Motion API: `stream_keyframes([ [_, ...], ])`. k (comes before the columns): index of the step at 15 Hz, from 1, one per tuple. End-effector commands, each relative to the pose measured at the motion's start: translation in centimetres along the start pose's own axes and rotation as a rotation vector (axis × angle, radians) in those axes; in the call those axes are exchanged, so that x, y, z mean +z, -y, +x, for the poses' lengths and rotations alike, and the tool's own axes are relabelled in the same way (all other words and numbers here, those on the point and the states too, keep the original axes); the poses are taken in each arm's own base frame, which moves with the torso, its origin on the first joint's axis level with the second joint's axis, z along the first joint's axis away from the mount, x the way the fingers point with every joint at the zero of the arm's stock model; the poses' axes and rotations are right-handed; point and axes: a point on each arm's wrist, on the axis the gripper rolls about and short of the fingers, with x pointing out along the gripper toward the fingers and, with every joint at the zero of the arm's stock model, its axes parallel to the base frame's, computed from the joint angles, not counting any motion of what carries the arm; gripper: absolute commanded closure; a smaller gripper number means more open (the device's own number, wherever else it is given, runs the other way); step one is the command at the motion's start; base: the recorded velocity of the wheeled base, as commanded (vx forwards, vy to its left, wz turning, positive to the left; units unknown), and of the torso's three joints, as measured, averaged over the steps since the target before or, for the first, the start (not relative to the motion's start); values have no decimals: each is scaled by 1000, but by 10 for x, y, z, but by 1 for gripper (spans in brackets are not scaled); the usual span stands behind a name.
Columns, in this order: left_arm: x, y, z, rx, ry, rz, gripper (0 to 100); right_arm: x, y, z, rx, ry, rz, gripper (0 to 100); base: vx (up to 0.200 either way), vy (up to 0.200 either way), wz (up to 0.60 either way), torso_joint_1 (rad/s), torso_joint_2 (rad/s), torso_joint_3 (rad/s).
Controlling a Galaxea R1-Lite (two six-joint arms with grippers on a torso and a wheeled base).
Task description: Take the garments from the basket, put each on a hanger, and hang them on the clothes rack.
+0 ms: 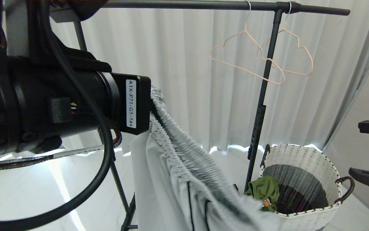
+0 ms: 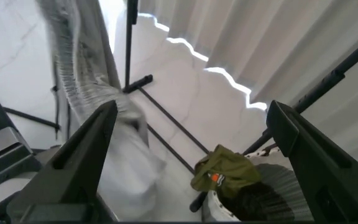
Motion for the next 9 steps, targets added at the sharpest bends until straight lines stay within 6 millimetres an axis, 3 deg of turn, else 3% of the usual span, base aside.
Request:
stream_keyframes([
  [1,-2,-2,3,20,-10,3,100,-4,-2,-13,-16,27,8,0,0,0,0,0,0,0],
  [4,-8,-8,-4,28,-13,23,100,-12,18,-12,-281,-54,91,0,0,0,0,0,0,0],
  [5,-15,-23,-12,66,-18,76,100,-22,37,-11,-499,-166,153,0,0,0,0,0,0,0],
  [9,-28,-57,-25,183,-38,189,100,-46,63,-20,-764,-334,190,0,0,0,0,0,0,0],
])
